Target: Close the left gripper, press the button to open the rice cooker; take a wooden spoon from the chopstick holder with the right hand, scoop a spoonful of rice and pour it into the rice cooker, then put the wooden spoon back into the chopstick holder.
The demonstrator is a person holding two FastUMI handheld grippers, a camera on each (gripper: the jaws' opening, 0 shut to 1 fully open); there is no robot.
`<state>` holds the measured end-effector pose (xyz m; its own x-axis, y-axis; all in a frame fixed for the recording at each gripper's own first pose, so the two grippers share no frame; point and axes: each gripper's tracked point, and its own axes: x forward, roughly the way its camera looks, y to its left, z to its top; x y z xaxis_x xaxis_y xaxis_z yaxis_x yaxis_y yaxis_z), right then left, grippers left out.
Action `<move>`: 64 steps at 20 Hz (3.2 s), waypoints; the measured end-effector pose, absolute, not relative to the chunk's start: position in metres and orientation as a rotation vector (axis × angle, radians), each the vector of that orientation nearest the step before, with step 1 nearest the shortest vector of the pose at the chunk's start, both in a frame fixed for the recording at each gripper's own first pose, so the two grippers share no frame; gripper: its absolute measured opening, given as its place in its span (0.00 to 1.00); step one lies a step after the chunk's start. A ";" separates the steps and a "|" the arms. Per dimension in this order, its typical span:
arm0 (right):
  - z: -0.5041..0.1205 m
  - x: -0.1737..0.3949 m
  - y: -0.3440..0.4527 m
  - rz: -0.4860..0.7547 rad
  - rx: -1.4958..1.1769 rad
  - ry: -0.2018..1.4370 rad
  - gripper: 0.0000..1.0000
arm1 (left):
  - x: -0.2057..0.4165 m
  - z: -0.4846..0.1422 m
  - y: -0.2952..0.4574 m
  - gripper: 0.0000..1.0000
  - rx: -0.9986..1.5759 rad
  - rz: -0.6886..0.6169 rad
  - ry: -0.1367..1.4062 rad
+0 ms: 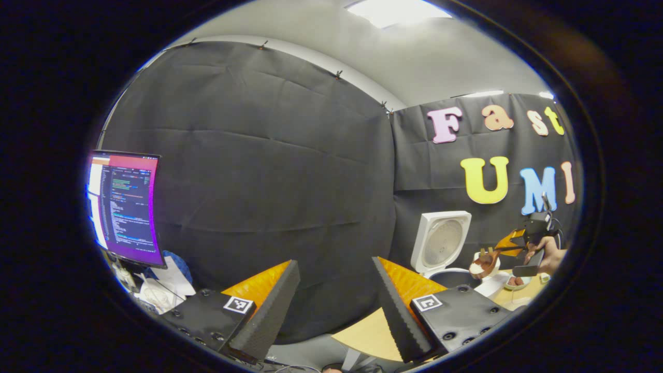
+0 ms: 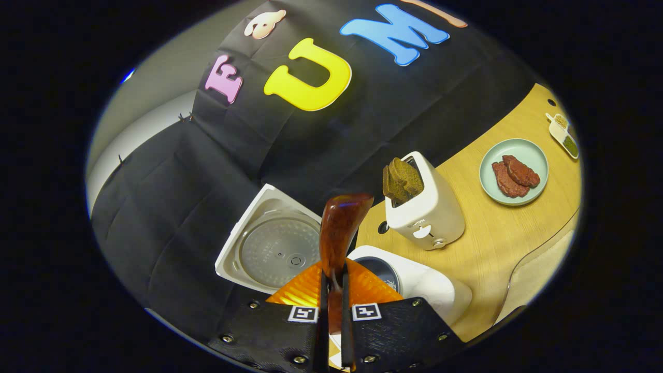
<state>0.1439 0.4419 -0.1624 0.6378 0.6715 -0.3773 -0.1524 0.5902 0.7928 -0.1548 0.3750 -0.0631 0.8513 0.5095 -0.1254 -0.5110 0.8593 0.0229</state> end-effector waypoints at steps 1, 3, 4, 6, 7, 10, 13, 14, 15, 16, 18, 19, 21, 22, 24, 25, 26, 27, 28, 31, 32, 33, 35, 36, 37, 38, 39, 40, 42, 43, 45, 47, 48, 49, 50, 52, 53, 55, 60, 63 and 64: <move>-0.168 0.145 0.453 0.539 0.763 0.730 0.10 | -0.161 -0.067 0.380 0.96 -0.013 0.551 0.136; -0.182 0.147 0.469 0.543 0.660 0.723 0.10 | -0.169 -0.069 0.388 0.96 -0.018 0.574 0.148; -0.190 0.148 0.473 0.543 0.604 0.723 0.09 | -0.171 -0.072 0.391 0.94 -0.020 0.582 0.151; -0.199 0.150 0.482 0.552 0.505 0.714 0.09 | -0.173 -0.073 0.396 0.94 -0.025 0.592 0.152; -0.202 0.149 0.485 0.559 0.461 0.707 0.10 | -0.173 -0.074 0.397 0.96 -0.026 0.595 0.153; -0.203 0.146 0.488 0.578 0.310 0.660 0.10 | -0.176 -0.079 0.400 0.96 -0.030 0.597 0.155; -0.191 0.144 0.489 0.620 0.124 0.562 0.10 | -0.174 -0.082 0.400 0.97 -0.038 0.592 0.155; -0.183 0.144 0.492 0.642 0.062 0.518 0.09 | -0.173 -0.082 0.399 0.96 -0.038 0.588 0.158; -0.178 0.142 0.490 0.661 -0.005 0.469 0.09 | -0.173 -0.082 0.399 0.98 -0.039 0.583 0.159; -0.170 0.140 0.490 0.680 -0.073 0.415 0.09 | -0.171 -0.082 0.399 0.98 -0.039 0.577 0.158; -0.153 0.134 0.500 0.721 -0.187 0.313 0.09 | -0.164 -0.082 0.397 0.98 -0.039 0.564 0.151; -0.148 0.130 0.504 0.745 -0.235 0.272 0.09 | -0.160 -0.083 0.395 0.96 -0.041 0.559 0.152; -0.141 0.124 0.509 0.771 -0.323 0.201 0.09 | -0.153 -0.083 0.389 0.94 -0.046 0.551 0.146; -0.138 0.122 0.510 0.772 -0.363 0.164 0.09 | -0.154 -0.081 0.388 0.94 -0.048 0.548 0.145; -0.127 0.120 0.511 0.769 -0.436 0.094 0.09 | -0.156 -0.083 0.386 0.98 -0.054 0.542 0.148; -0.124 0.118 0.508 0.768 -0.469 0.061 0.09 | -0.156 -0.084 0.386 0.98 -0.054 0.541 0.151; -0.123 0.115 0.504 0.773 -0.487 0.043 0.09 | -0.155 -0.084 0.386 0.96 -0.053 0.538 0.153; -0.124 0.115 0.502 0.781 -0.486 0.048 0.09 | -0.153 -0.083 0.386 0.98 -0.053 0.536 0.154; -0.127 0.115 0.499 0.788 -0.464 0.075 0.09 | -0.151 -0.083 0.384 0.98 -0.054 0.532 0.151; -0.131 0.124 0.488 0.778 -0.277 0.204 0.10 | -0.145 -0.079 0.380 0.98 -0.058 0.513 0.137; -0.131 0.125 0.482 0.774 -0.185 0.254 0.10 | -0.143 -0.077 0.377 0.98 -0.057 0.505 0.133; -0.128 0.127 0.479 0.771 -0.084 0.307 0.10 | -0.140 -0.076 0.374 0.98 -0.056 0.497 0.130; -0.120 0.127 0.466 0.753 0.113 0.402 0.10 | -0.133 -0.073 0.367 0.98 -0.060 0.475 0.122; -0.115 0.130 0.455 0.735 0.201 0.441 0.10 | -0.130 -0.071 0.362 0.96 -0.063 0.464 0.118; -0.110 0.133 0.444 0.716 0.278 0.472 0.10 | -0.125 -0.069 0.357 0.96 -0.067 0.451 0.114; -0.106 0.136 0.432 0.700 0.339 0.493 0.10 | -0.120 -0.068 0.352 0.98 -0.071 0.438 0.111; -0.104 0.139 0.418 0.680 0.387 0.506 0.09 | -0.117 -0.066 0.346 0.96 -0.077 0.425 0.108; -0.101 0.142 0.402 0.659 0.420 0.513 0.09 | -0.112 -0.065 0.340 0.96 -0.082 0.414 0.103; -0.099 0.145 0.368 0.618 0.458 0.514 0.10 | -0.101 -0.062 0.326 0.96 -0.096 0.388 0.096; -0.100 0.145 0.351 0.596 0.469 0.511 0.10 | -0.097 -0.060 0.318 0.96 -0.099 0.374 0.092; -0.097 0.149 0.317 0.554 0.476 0.502 0.10 | -0.086 -0.051 0.306 0.98 -0.100 0.358 0.075; -0.091 0.152 0.283 0.518 0.476 0.480 0.10 | -0.075 -0.042 0.286 0.96 -0.103 0.330 0.058; -0.089 0.153 0.265 0.499 0.473 0.470 0.09 | -0.069 -0.038 0.277 0.98 -0.103 0.313 0.047; -0.088 0.154 0.247 0.477 0.468 0.459 0.10 | -0.062 -0.034 0.267 0.96 -0.103 0.298 0.041; -0.088 0.155 0.229 0.456 0.463 0.452 0.09 | -0.057 -0.032 0.257 0.98 -0.103 0.278 0.035; -0.090 0.157 0.193 0.405 0.454 0.441 0.09 | -0.044 -0.028 0.236 0.98 -0.102 0.245 0.027; -0.091 0.156 0.174 0.377 0.451 0.434 0.09 | -0.038 -0.026 0.225 0.98 -0.104 0.226 0.025; -0.097 0.157 0.137 0.322 0.451 0.427 0.09 | -0.028 -0.022 0.202 0.96 -0.105 0.187 0.021; -0.122 0.156 0.048 0.176 0.451 0.439 0.09 | -0.011 -0.015 0.154 0.98 -0.102 0.113 0.013; -0.144 0.149 -0.001 0.092 0.437 0.459 0.09 | 0.000 -0.012 0.129 0.96 -0.102 0.081 0.015; -0.151 0.148 -0.014 0.070 0.433 0.466 0.09 | 0.002 -0.012 0.121 0.96 -0.104 0.072 0.014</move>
<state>0.1476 -0.0144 -0.1507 0.8926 0.1630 -0.4204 0.0322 0.9069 0.4201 0.0016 0.1215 -0.0116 0.9973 0.0711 -0.0173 -0.0725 0.9920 -0.1035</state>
